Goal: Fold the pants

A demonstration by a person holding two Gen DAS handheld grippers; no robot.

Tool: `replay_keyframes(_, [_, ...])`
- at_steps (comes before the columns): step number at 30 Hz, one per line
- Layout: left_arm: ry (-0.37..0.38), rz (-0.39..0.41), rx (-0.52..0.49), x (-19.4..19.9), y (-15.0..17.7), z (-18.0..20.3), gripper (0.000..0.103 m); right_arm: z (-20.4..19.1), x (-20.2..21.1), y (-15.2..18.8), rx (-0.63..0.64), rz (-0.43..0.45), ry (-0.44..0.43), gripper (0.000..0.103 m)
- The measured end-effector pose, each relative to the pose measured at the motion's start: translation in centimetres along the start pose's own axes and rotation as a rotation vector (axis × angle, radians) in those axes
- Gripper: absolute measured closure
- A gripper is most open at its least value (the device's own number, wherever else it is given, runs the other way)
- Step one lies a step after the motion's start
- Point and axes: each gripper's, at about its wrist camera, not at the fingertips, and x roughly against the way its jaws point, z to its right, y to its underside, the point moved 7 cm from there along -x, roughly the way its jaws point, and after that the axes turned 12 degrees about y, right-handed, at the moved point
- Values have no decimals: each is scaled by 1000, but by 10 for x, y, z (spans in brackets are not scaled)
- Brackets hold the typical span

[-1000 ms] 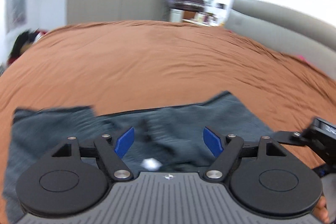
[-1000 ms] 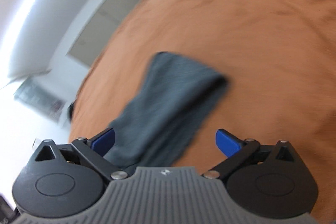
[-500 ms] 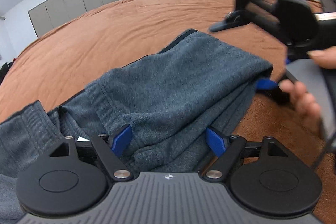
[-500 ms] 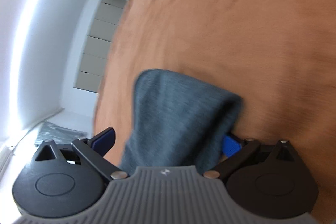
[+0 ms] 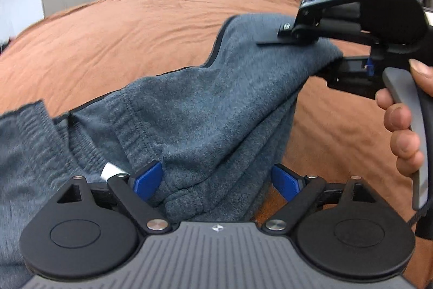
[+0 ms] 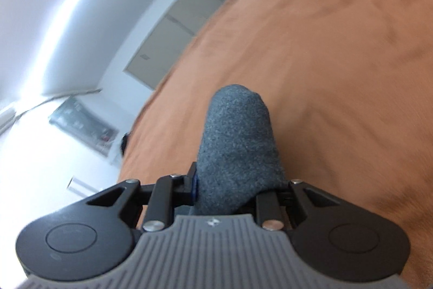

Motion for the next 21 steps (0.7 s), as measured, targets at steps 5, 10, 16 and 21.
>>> replay_keyframes(5, [63,66,144,40,5,-25,11,-64,21,0,176,19,-111,86])
replay_keyframes(10, [68,135,279,101,30,-54,16,-139,42,30,353,19,-209,86])
replay_keyframes(16, [-115,263,449,178,62,-113,15,-207,40,93,581,-26,-280,86])
replay_keyframes(21, [-266,335,553,230,77,-173,15,-239,23,157,731,-107,-303,85])
